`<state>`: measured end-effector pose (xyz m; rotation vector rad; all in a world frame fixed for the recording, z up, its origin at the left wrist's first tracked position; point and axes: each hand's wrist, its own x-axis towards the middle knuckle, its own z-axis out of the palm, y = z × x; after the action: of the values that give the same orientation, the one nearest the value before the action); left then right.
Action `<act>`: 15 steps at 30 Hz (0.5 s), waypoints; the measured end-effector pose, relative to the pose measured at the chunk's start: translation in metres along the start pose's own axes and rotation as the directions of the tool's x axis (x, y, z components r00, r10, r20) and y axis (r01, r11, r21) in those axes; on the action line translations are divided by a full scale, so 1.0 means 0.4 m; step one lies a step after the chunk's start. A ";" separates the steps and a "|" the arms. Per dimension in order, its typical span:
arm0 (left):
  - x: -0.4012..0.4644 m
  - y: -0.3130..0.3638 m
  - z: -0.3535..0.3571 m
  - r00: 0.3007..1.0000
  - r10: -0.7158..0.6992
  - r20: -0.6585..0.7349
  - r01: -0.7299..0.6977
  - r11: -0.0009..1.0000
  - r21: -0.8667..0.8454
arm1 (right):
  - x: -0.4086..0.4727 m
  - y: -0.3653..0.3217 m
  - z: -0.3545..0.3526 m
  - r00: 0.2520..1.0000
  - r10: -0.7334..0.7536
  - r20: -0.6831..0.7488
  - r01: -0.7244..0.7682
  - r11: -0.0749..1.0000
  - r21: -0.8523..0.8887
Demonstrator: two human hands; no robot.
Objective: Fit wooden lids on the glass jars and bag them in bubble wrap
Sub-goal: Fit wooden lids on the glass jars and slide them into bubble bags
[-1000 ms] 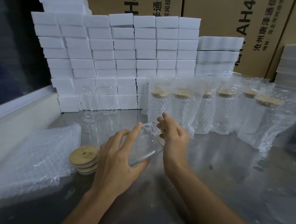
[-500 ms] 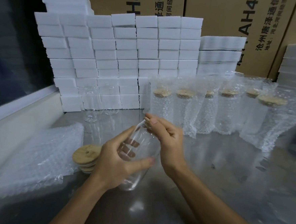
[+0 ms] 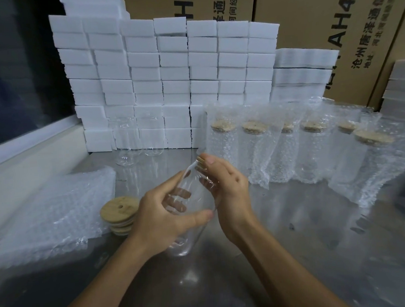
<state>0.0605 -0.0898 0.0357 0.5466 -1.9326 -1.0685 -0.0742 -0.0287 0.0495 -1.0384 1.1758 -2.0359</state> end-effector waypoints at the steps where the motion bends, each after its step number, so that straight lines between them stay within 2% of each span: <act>1: 0.000 -0.002 0.002 1.000 -0.017 0.013 0.017 0.997 -0.070 | -0.001 -0.004 0.000 1.000 0.003 0.006 -0.002 1.000 -0.007; 3: -0.005 -0.002 0.009 0.999 0.022 -0.025 -0.022 1.000 0.003 | -0.003 -0.009 0.003 1.000 0.006 -0.009 -0.006 0.999 -0.054; 5: -0.007 -0.005 0.015 0.988 0.117 -0.097 -0.092 0.970 0.224 | -0.006 -0.008 0.006 1.000 -0.013 -0.027 0.009 0.992 -0.128; 7: -0.009 -0.008 0.021 0.978 0.161 -0.136 -0.108 0.938 0.330 | -0.014 -0.004 0.013 0.999 -0.036 -0.018 0.032 0.980 -0.198; 11: -0.014 -0.023 0.030 0.981 0.094 -0.172 -0.051 0.970 0.239 | -0.017 0.019 0.014 0.995 -0.048 0.088 0.069 0.964 -0.255; 15: -0.009 -0.048 0.034 0.976 0.072 -0.205 -0.028 0.977 0.209 | -0.021 0.047 0.015 0.982 -0.055 0.182 0.128 0.898 -0.422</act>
<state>0.0506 -0.0911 0.0141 0.6926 -1.8666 -0.7499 -0.0630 -0.0334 0.0318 -1.4698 1.5539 -1.7484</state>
